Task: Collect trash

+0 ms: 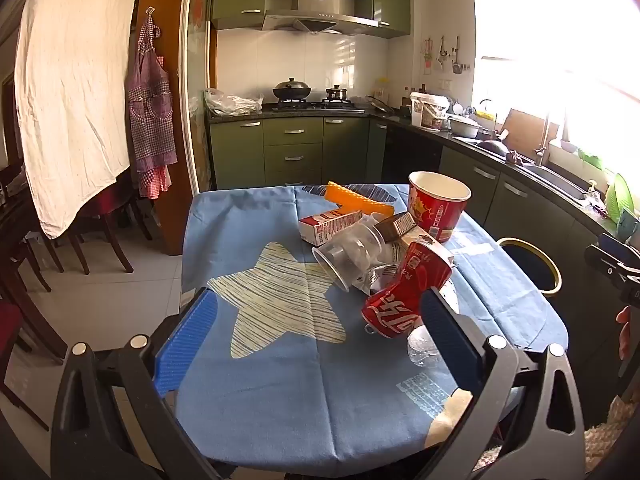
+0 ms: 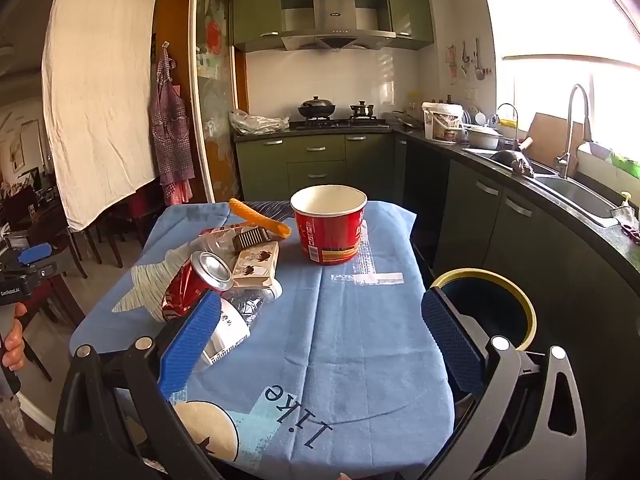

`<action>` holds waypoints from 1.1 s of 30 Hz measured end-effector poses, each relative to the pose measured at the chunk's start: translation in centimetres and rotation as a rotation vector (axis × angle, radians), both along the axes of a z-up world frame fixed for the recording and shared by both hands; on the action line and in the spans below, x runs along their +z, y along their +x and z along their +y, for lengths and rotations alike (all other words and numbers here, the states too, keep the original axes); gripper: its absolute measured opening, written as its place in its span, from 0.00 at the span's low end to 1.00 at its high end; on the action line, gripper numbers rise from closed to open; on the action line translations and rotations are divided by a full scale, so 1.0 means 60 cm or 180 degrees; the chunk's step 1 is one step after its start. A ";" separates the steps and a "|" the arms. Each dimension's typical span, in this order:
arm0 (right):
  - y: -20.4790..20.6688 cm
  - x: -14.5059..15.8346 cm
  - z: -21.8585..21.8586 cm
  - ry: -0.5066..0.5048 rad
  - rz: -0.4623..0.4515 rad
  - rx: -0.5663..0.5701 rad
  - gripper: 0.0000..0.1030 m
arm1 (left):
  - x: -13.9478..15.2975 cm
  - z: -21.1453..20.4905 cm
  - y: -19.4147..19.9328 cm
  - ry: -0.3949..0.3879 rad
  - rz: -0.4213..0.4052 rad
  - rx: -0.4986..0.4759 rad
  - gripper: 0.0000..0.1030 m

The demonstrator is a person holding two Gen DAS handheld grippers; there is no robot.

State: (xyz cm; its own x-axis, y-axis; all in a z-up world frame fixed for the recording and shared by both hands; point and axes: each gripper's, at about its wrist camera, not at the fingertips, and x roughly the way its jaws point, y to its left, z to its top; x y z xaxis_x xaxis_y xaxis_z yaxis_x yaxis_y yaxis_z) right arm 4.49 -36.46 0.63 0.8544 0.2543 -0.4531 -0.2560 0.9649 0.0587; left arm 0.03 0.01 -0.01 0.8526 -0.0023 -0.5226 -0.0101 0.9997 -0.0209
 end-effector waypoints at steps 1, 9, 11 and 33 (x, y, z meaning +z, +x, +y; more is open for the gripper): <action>0.000 0.000 0.000 0.0005 0.0011 0.0000 0.96 | 0.000 0.000 0.000 0.0001 -0.0002 -0.0005 0.94; 0.001 -0.001 -0.002 -0.0001 0.0020 0.0011 0.96 | 0.003 -0.008 -0.003 0.0010 -0.0027 -0.0021 0.94; -0.002 -0.001 0.001 -0.0003 0.0005 0.0002 0.96 | 0.003 -0.010 -0.002 0.0011 -0.0030 -0.0029 0.94; -0.001 0.003 -0.005 0.0004 0.0012 0.0004 0.96 | 0.015 -0.006 -0.009 -0.0007 -0.0048 -0.0057 0.94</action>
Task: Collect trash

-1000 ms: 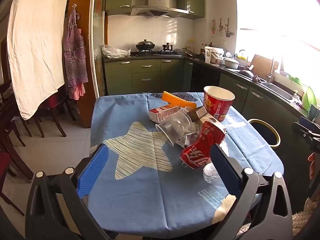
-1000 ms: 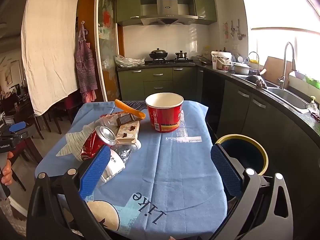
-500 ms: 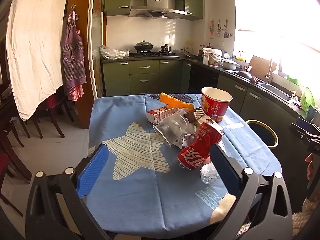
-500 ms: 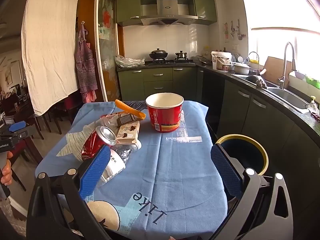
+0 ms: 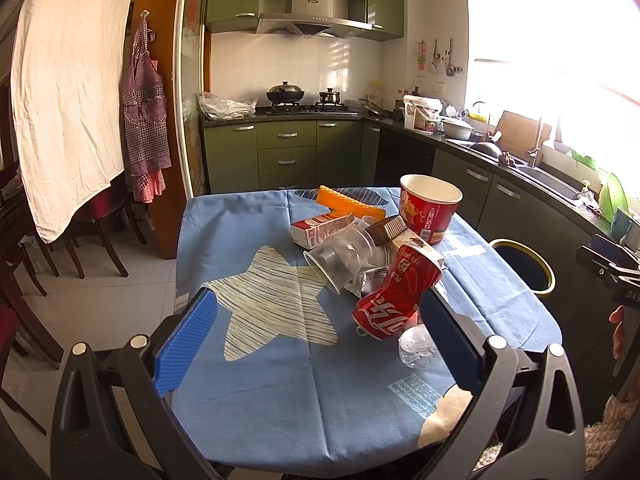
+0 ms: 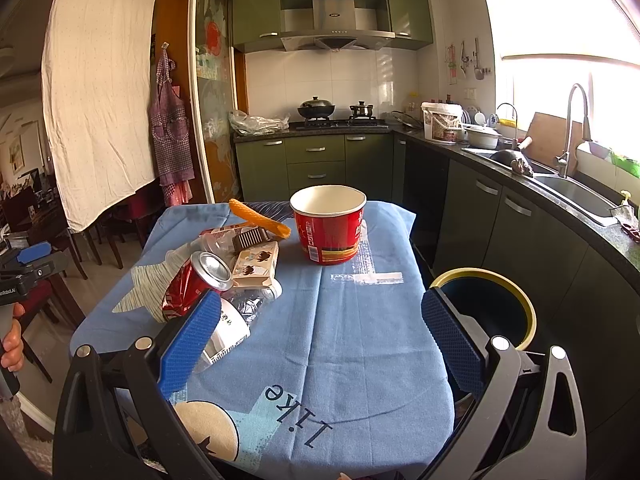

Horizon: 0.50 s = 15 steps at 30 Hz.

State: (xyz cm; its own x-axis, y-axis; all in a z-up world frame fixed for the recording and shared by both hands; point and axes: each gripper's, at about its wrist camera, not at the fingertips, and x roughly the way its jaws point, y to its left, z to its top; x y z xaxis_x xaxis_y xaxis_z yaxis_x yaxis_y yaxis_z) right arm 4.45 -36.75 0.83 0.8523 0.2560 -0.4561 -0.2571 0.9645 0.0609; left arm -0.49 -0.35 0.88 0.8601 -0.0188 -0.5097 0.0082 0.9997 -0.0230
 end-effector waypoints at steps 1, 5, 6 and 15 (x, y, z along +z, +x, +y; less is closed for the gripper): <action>0.000 -0.001 0.001 -0.0002 0.0001 -0.0001 0.96 | 0.001 0.000 0.000 -0.0004 0.0002 -0.0002 0.94; 0.000 -0.001 0.001 -0.0003 0.0001 -0.0001 0.96 | 0.000 -0.001 0.000 -0.0001 -0.0002 0.0001 0.94; 0.000 0.000 0.000 -0.0004 0.0001 0.0000 0.96 | 0.000 -0.001 -0.001 -0.0005 -0.0003 -0.0001 0.94; 0.000 -0.002 0.002 0.0000 0.0003 0.0001 0.96 | -0.002 -0.003 0.000 -0.0005 0.0001 -0.0012 0.94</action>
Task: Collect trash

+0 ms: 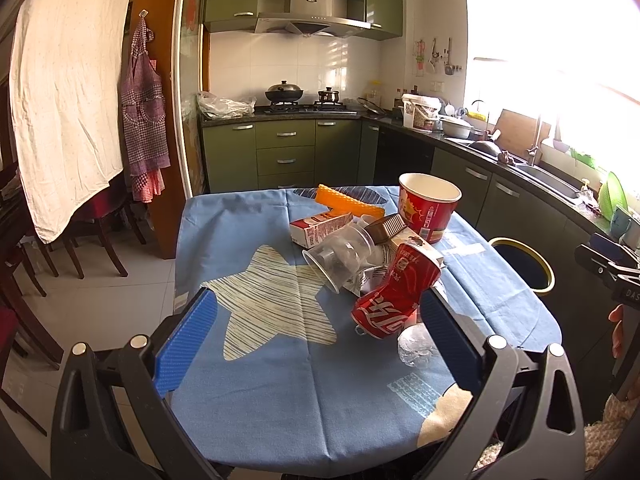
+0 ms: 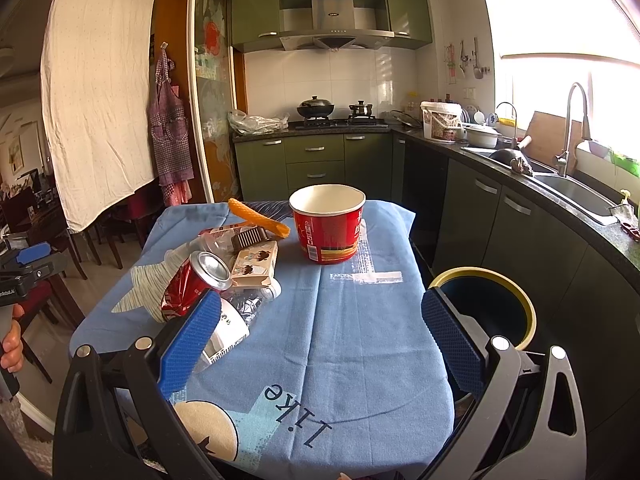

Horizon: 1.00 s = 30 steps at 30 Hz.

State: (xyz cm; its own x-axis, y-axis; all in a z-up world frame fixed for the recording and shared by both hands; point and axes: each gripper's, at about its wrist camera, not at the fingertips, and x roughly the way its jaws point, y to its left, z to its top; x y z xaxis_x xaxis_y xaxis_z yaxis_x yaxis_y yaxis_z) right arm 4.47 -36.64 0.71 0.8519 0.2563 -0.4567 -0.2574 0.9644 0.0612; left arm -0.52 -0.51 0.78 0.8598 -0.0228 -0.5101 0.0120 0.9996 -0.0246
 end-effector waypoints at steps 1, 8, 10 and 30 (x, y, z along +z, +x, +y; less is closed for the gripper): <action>0.000 0.000 0.000 0.0001 0.0001 0.0001 0.96 | 0.001 0.000 0.000 -0.0004 0.0001 -0.0003 0.94; 0.000 0.000 0.000 0.0000 0.0001 0.0001 0.96 | -0.003 0.000 0.000 0.0000 0.0007 -0.0005 0.94; 0.000 0.000 0.000 0.0000 0.0001 0.0000 0.96 | -0.003 0.000 0.000 0.0001 0.0010 -0.0006 0.94; 0.003 -0.002 -0.003 0.0004 0.0012 0.0010 0.96 | -0.008 -0.003 0.002 0.0017 0.0012 -0.0009 0.94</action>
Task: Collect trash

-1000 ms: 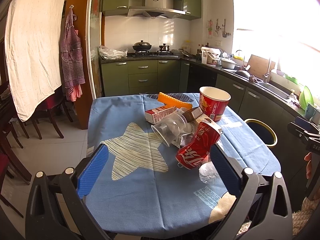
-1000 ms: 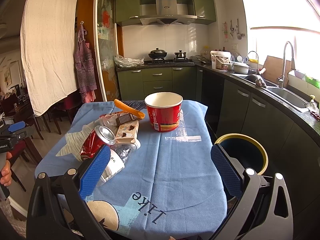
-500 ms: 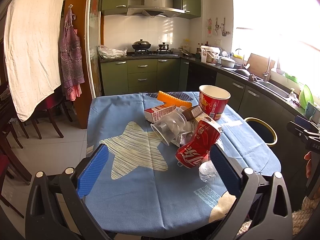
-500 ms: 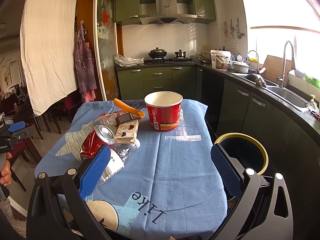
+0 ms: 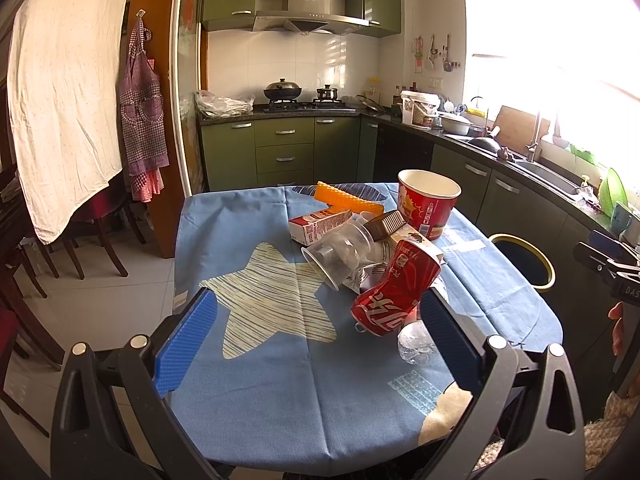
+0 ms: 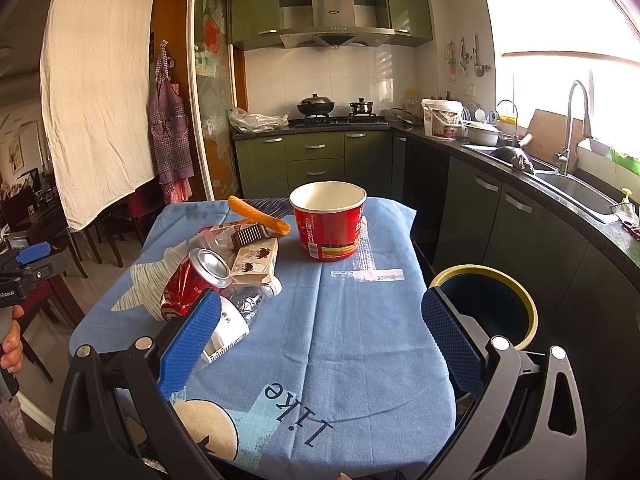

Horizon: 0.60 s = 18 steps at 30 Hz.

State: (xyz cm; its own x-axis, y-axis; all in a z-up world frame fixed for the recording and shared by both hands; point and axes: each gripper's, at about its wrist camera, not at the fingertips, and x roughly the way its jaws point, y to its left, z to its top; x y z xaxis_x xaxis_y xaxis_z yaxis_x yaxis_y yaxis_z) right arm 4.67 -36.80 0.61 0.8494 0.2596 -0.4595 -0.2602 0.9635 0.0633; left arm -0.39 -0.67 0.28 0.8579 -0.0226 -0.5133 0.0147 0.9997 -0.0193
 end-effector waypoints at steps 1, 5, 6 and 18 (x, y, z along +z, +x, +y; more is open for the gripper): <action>0.001 -0.011 -0.002 0.0001 0.0004 -0.0007 0.96 | 0.000 0.000 0.000 -0.0001 0.0000 0.0001 0.94; 0.001 -0.011 -0.002 0.0002 0.0004 -0.0010 0.96 | 0.000 0.000 0.000 0.0000 0.0002 0.0000 0.94; 0.001 -0.011 -0.002 0.0001 0.0005 -0.0014 0.96 | 0.000 0.000 0.000 -0.0002 0.0003 -0.0001 0.94; 0.002 -0.015 0.000 0.0007 0.0023 -0.0016 0.96 | -0.008 -0.004 0.002 0.0003 0.0012 -0.0017 0.94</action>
State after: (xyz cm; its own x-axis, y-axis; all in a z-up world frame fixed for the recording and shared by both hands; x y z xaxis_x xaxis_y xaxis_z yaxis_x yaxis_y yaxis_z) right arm 4.79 -36.79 -0.28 0.8472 0.2565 -0.4652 -0.2550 0.9646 0.0674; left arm -0.24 -0.92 -0.22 0.8558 -0.0268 -0.5166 0.0201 0.9996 -0.0185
